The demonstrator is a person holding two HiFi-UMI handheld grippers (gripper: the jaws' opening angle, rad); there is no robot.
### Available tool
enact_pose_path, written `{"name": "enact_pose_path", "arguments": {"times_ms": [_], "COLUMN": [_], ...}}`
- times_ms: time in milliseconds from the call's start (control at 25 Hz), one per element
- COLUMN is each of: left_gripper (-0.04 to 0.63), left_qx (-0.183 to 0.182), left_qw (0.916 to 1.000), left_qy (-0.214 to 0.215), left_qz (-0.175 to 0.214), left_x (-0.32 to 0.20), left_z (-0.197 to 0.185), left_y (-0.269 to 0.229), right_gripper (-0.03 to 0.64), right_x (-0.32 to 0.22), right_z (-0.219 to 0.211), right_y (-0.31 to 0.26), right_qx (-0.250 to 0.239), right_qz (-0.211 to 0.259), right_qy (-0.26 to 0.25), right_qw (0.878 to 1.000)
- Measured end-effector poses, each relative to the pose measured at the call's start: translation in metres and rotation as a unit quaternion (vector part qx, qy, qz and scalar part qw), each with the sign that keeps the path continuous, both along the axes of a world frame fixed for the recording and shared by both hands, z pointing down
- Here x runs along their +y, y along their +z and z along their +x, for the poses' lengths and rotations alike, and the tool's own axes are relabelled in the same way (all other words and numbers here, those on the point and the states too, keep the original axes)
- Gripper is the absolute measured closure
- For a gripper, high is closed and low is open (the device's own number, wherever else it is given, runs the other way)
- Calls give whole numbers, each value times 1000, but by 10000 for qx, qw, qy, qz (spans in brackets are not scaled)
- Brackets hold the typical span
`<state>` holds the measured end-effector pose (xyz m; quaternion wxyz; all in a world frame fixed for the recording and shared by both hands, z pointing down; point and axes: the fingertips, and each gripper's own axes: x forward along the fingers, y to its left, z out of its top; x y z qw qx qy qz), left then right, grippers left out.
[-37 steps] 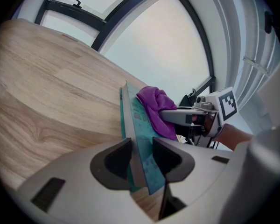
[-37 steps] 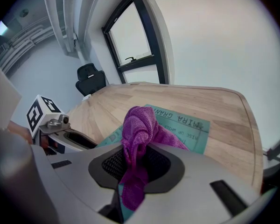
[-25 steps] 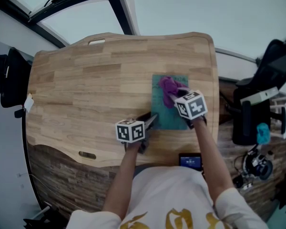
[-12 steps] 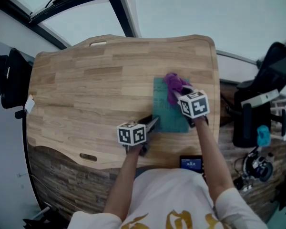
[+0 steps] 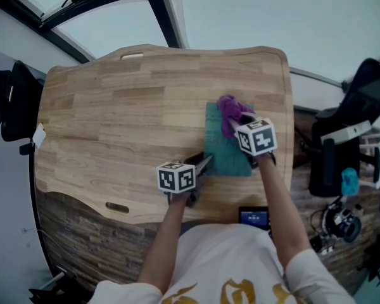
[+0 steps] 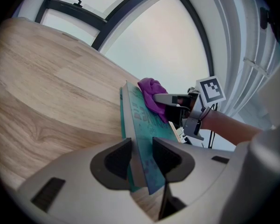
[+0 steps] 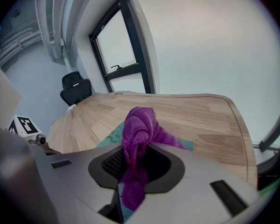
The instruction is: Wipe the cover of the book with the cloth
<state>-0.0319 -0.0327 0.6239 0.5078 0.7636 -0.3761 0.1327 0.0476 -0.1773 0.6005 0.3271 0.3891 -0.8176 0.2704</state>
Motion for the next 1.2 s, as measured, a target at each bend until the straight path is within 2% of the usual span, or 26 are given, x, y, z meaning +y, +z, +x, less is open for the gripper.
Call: {"name": "enact_pose_path", "arguments": {"times_ms": [640,1200], "left_gripper": [451,451], "left_qx": [-4,-3], "left_qw": [10000,10000], "left_qy": [0,-12], "left_qz": [7,2], "left_x": [0,0], "left_z": [0,-1], "left_y": [0,0], "right_gripper": [543,543], "right_x": [8,32], "right_z": [-46,-45], "right_y": [1,1], "right_qx": [-107,-155], "right_qz": [-55,-41], "right_qy": [-535,-751], "right_qw": [9985,9970]}}
